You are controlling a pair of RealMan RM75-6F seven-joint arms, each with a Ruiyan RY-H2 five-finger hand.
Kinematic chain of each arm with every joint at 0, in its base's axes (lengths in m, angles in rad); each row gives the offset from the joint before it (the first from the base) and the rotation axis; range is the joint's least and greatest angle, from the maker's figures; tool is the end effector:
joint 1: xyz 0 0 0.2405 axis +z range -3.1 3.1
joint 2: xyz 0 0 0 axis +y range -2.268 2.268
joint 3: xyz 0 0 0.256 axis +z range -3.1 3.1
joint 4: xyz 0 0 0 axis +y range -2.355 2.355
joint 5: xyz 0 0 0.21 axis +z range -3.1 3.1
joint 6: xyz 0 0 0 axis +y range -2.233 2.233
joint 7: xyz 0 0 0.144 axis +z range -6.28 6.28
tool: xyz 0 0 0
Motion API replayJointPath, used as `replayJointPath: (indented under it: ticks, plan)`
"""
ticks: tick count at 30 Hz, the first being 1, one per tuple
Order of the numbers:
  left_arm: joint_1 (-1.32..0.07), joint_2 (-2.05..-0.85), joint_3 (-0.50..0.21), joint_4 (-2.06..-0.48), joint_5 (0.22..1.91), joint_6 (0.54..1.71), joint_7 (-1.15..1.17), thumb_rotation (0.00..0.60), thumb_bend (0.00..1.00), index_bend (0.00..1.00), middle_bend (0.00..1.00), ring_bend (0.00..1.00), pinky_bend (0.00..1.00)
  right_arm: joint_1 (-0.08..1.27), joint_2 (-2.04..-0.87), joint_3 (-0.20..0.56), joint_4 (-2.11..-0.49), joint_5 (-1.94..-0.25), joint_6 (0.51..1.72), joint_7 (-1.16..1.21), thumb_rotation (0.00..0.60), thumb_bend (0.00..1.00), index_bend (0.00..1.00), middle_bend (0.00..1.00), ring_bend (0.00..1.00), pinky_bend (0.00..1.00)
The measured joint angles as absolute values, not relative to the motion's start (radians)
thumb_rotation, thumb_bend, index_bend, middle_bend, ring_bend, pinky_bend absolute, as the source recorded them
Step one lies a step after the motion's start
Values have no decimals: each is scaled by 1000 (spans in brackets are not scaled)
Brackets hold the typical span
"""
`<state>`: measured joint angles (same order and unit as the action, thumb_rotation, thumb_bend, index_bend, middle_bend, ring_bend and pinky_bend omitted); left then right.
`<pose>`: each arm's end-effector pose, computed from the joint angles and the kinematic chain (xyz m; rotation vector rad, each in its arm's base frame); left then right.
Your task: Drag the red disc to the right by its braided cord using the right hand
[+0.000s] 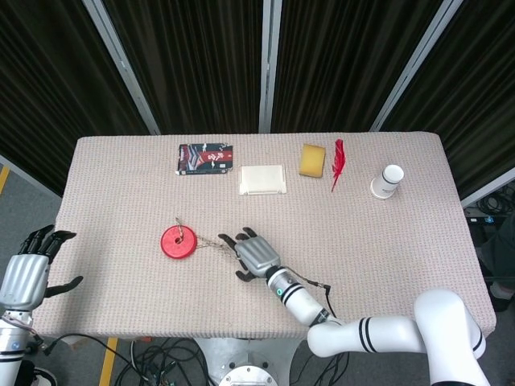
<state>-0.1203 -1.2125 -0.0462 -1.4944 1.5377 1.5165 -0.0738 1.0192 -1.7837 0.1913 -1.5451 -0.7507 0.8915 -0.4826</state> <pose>-0.3125 0.1925 0.1412 -1.3993 -0.8853 -1.0070 -0.0340 -0.3067 -0.1045 2.1005 -1.2020 0.9337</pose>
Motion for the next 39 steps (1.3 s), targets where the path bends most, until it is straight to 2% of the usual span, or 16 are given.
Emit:
replayJointPath:
  ticks: [2,4,8,13,15,26,33,39]
  plan:
    - [-121,-1214,-46,-1494,1539,1515,-74,600,1,237,230,105,144,1013,-1779,188,-1548,-761,908,-485,600,335,585,766,320,8]
    - [-122,-1215,-45,-1494,1540,1513,-73,600,1,237,229,105,144,1002,-1771,180,-1550,-773,931,-490,600,398,767,820,440,120]
    - [-124,-1218,-43,-1494,1538,1506,-72,600,1,236,230,105,144,970,-1744,162,-1560,-794,955,-484,600,509,889,872,615,509]
    - [-127,-1220,-43,-1499,1542,1504,-64,600,1,237,229,105,145,925,-1699,150,-1574,-833,981,-445,600,580,952,904,682,821]
    - [-128,-1220,-43,-1501,1542,1503,-61,600,1,237,229,105,145,907,-1670,144,-1584,-849,987,-429,600,592,962,913,703,859]
    - [-135,-1228,-38,-1502,1545,1488,-56,600,1,237,229,105,145,756,-1426,106,-1655,-917,1066,-321,600,648,986,932,722,872]
    - [-142,-1228,-36,-1515,1551,1480,-35,600,1,237,229,105,145,585,-1217,82,-1666,-945,1144,-127,600,648,992,934,722,872]
    - [-153,-1229,-37,-1541,1557,1470,1,600,1,237,230,105,145,461,-1111,77,-1606,-958,1166,52,600,648,995,934,722,872]
